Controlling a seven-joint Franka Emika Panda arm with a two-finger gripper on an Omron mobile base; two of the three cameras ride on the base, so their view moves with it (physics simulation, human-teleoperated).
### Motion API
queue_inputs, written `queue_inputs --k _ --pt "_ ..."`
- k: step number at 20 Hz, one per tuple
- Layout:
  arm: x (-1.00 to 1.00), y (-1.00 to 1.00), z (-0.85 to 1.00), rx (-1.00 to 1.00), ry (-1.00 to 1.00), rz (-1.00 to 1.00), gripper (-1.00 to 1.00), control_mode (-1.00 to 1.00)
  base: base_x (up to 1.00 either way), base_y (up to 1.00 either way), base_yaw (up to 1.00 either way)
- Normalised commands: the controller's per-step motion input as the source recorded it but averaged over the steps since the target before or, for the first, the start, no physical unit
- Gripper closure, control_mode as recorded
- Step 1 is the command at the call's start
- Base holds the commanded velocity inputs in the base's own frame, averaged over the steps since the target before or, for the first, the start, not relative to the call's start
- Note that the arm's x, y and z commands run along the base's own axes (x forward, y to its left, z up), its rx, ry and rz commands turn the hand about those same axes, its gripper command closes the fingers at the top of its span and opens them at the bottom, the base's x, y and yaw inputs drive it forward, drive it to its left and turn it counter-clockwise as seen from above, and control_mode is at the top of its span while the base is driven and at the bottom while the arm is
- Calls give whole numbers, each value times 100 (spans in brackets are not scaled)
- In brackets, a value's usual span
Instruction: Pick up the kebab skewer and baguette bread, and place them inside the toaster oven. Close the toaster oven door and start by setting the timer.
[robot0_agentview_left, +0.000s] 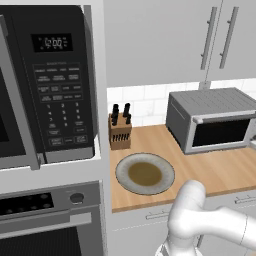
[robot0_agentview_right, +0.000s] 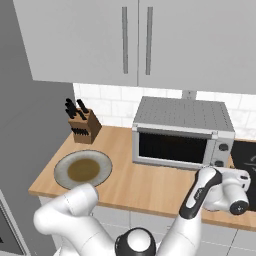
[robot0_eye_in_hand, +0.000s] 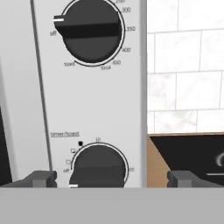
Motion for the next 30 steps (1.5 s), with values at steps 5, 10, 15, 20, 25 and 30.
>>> queue_inputs --k 5,10,15,20,25,30 --pt "0 -3 0 0 0 0 -100 -100 0 0 0" --pt "0 3 0 0 0 0 -100 -100 0 0 0" --pt "4 6 0 0 0 0 -100 -100 0 0 0" --pt "14 11 0 0 0 0 -100 -100 0 0 0" --pt "2 6 0 0 0 0 -100 -100 0 0 0" --pt "0 1 0 0 0 0 -100 -100 0 0 0"
